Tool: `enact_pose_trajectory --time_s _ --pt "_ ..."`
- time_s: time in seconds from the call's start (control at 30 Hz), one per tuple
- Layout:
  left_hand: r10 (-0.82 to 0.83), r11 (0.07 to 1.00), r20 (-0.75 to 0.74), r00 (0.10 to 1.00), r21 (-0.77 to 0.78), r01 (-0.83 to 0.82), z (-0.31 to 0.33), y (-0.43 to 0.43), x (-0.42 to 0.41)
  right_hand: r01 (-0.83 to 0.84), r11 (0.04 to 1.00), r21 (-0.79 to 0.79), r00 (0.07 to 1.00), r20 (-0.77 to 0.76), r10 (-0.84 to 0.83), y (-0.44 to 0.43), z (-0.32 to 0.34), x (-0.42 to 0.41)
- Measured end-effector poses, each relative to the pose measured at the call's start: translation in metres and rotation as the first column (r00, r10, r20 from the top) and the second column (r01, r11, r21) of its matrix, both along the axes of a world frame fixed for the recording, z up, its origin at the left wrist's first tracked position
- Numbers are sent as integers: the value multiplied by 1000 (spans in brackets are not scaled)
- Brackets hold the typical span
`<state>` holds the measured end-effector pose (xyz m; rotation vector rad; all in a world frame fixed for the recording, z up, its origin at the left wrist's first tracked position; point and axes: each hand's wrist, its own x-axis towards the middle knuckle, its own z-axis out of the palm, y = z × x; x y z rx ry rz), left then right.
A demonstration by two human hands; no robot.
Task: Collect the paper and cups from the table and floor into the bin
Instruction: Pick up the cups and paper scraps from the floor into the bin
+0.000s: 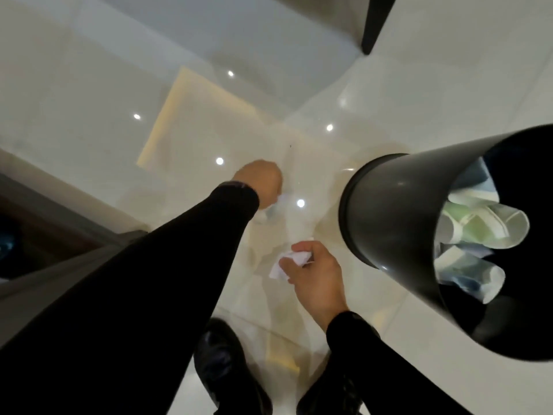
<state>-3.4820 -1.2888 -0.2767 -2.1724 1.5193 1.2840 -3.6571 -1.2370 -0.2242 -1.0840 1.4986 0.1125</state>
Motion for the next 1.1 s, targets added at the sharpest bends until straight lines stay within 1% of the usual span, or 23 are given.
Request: enact_pose_trajectory --time_s 0.07,0.13,0.17,0.23,0.3,0.37,0.4,0.43,0.47,0.53,0.6,0.67,0.7,0.73,0.77,0.83,0.87,0.9,0.93,0.97,1.0,1.07,1.1 --pt "51 999 31 998 -18 -51 7 23 -11 36 999 -3 998 48 -35 -4 14 5" --pt "243 964 -1 970 -107 -242 29 48 -21 57 998 -15 994 92 -55 -9 33 11" --pt "357 919 -32 934 -166 -357 45 58 -23 80 996 -29 990 115 -76 -11 46 13" --pt "551 786 -85 830 -282 -550 87 65 -26 149 986 -72 977 162 -136 -18 76 18" --pt "675 637 -154 722 -371 -675 133 56 -28 262 955 -138 954 190 -234 -30 106 18" --pt "731 483 -290 617 -420 -769 179 34 -37 365 898 -246 927 183 -326 -48 134 8" --pt "724 425 -376 579 -418 -803 199 22 -46 409 858 -310 912 171 -373 -59 145 -1" --pt "697 400 -443 564 -413 -818 217 9 -57 450 815 -366 892 158 -422 -71 156 -12" --pt "659 405 -487 573 -412 -816 232 -4 -72 484 776 -404 872 146 -468 -82 163 -25" --pt "558 483 -519 647 -431 -762 251 -25 -105 500 759 -417 853 85 -515 -102 175 -52" --pt "456 586 -508 731 -446 -676 260 -39 -136 424 829 -366 885 -28 -465 -117 181 -78" --pt "439 659 -492 752 -393 -641 257 -46 -158 339 903 -264 924 -87 -373 -129 184 -101" --pt "448 689 -482 753 -351 -634 253 -48 -165 322 922 -215 935 -81 -345 -132 187 -111" --pt "450 721 -467 761 -312 -619 249 -49 -170 302 932 -200 943 -83 -323 -134 189 -122" --pt "438 754 -448 779 -289 -590 244 -48 -173 279 932 -231 945 -108 -310 -135 191 -130" --pt "396 795 -405 824 -298 -528 236 -43 -175 270 886 -377 918 -178 -355 -131 194 -146" --pt "384 799 -380 841 -319 -509 234 -40 -172 313 843 -437 879 -204 -432 -126 193 -152" --pt "383 798 -356 852 -338 -500 234 -36 -169 393 800 -454 823 -215 -526 -122 190 -159" --pt "390 793 -336 857 -350 -499 235 -32 -164 494 757 -428 749 -233 -621 -118 186 -164" --pt "403 787 -321 857 -356 -504 236 -27 -159 607 734 -305 685 -268 -677 -114 182 -167" --pt "418 784 -306 856 -354 -509 237 -21 -152 712 691 -125 641 -287 -712 -111 178 -169" --pt "442 786 -266 856 -345 -513 238 -9 -136 786 576 223 616 -205 -761 -109 173 -165" --pt "456 784 -246 855 -343 -517 238 -2 -127 777 570 269 623 -190 -759 -107 168 -163"
